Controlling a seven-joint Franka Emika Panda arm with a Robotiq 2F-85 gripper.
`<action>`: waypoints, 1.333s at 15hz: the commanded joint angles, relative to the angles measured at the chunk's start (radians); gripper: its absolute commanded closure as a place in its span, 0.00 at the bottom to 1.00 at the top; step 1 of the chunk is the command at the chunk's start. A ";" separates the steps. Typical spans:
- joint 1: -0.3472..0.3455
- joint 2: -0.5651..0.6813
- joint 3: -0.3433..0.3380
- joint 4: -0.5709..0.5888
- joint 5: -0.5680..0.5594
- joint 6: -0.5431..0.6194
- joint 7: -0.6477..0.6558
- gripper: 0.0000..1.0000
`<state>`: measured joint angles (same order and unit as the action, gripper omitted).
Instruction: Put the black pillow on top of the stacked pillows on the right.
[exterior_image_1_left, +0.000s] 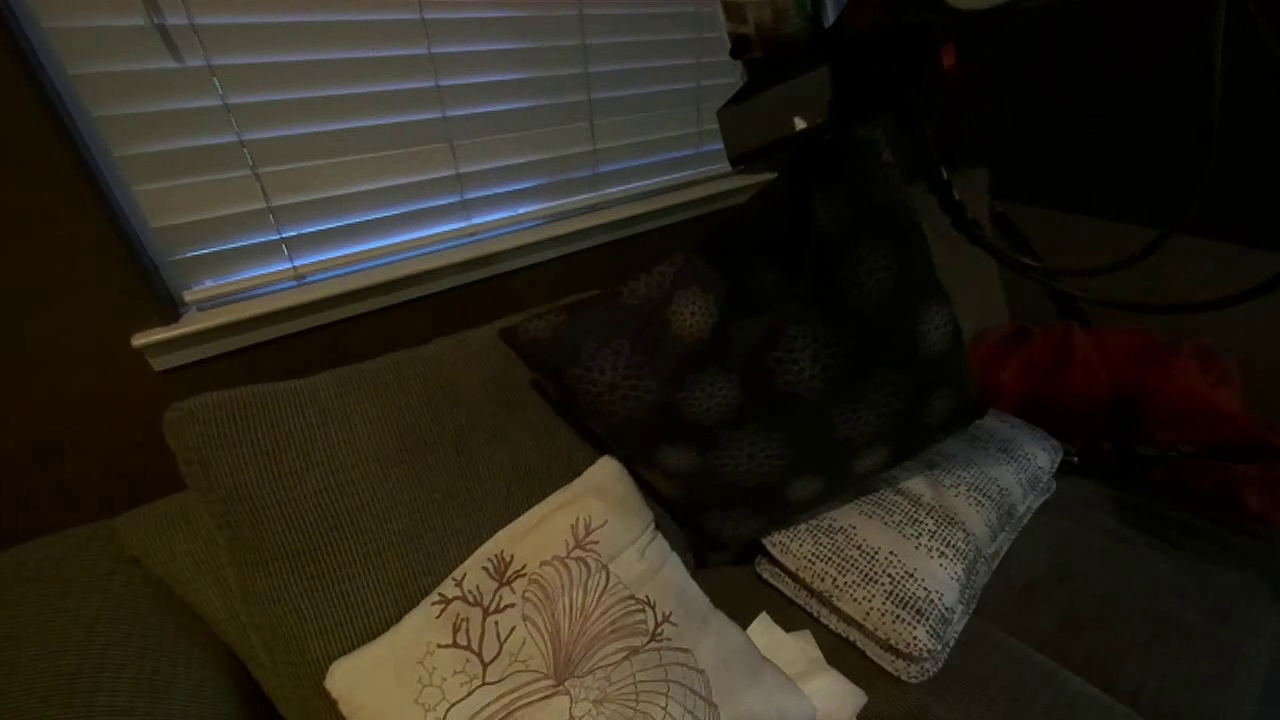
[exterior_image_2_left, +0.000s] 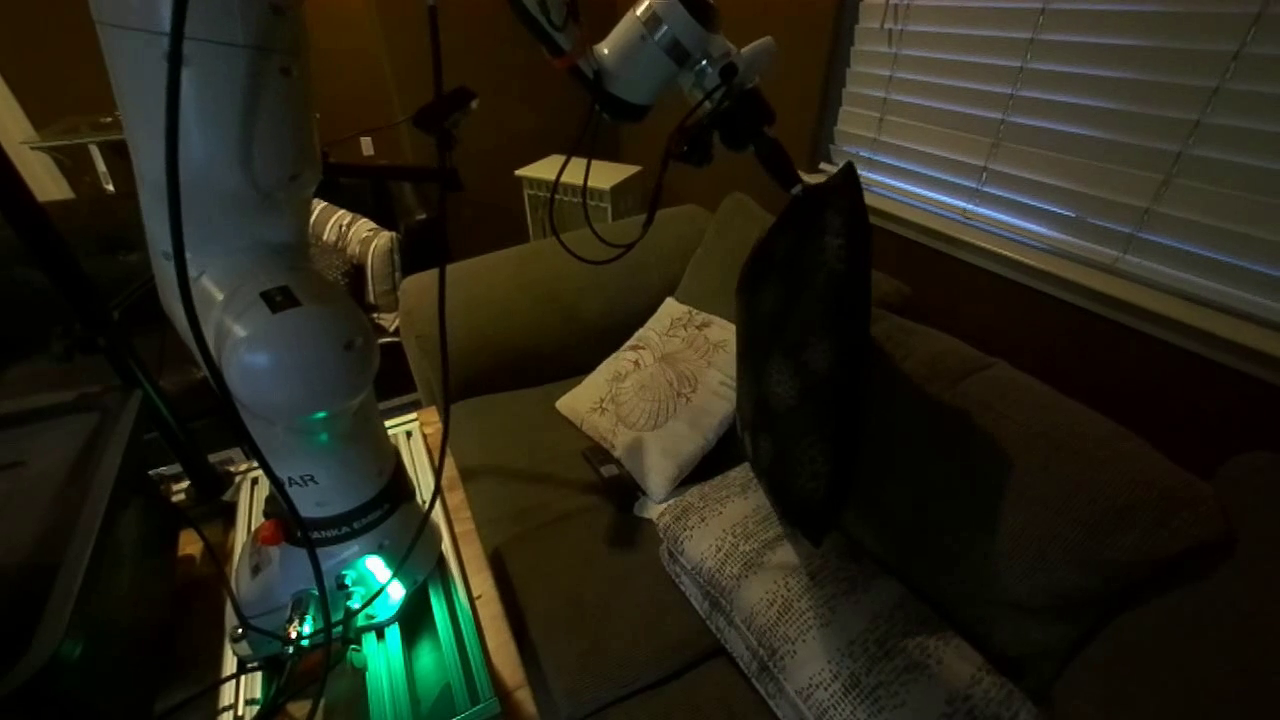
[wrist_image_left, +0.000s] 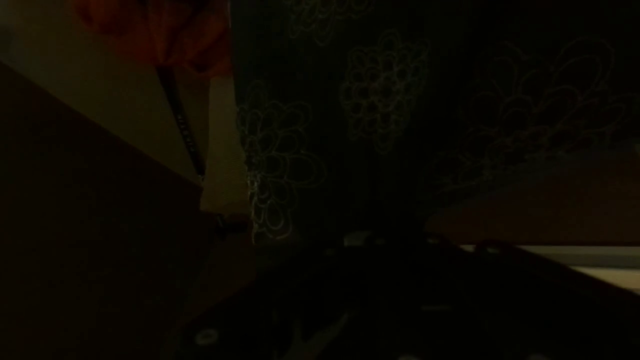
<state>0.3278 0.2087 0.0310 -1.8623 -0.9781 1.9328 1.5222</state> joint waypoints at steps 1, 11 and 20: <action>-0.043 -0.107 0.032 -0.067 -0.095 -0.028 0.020 0.99; -0.128 -0.162 0.043 -0.147 -0.215 -0.011 -0.015 0.99; -0.197 -0.213 0.025 -0.200 -0.250 -0.007 0.034 0.99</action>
<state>0.1571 0.0831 0.0537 -2.0211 -1.1621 1.9296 1.5349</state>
